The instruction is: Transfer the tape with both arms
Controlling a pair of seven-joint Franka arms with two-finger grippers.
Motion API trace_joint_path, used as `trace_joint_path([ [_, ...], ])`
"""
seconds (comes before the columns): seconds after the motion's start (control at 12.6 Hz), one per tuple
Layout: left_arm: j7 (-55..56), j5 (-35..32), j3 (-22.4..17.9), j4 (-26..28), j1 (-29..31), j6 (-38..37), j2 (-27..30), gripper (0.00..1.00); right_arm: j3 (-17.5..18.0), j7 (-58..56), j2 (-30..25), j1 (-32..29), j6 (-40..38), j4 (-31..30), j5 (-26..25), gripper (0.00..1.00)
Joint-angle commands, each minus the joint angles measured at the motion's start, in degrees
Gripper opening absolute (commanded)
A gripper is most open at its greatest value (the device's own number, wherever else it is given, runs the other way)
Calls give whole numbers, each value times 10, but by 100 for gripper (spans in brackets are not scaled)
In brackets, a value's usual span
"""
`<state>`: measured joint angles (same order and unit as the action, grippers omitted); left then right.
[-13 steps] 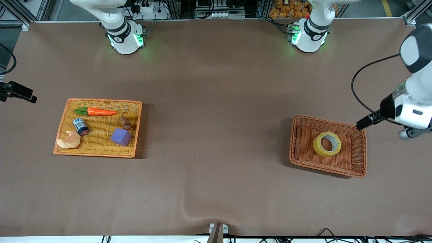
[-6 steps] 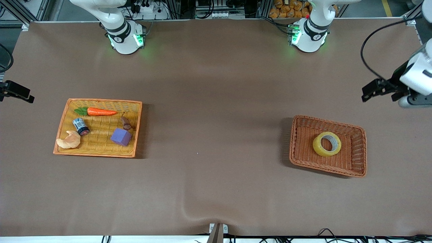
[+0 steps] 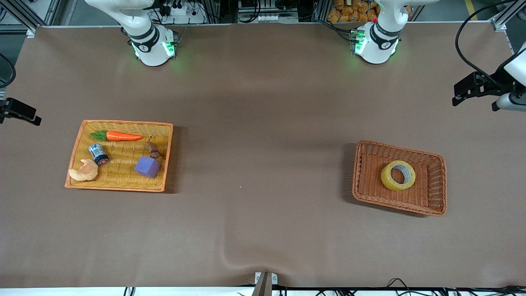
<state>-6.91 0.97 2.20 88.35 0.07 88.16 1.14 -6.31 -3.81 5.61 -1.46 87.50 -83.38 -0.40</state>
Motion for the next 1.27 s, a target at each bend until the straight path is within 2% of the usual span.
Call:
trace_joint_path([
  [0.0,-8,17,-1,-24,3,-23,-8,100,7,6,4,-12,-9,12,19,100],
  [1.19,2,-7,5,-24,4,-29,-11,100,7,1,4,-10,-23,11,11,100],
])
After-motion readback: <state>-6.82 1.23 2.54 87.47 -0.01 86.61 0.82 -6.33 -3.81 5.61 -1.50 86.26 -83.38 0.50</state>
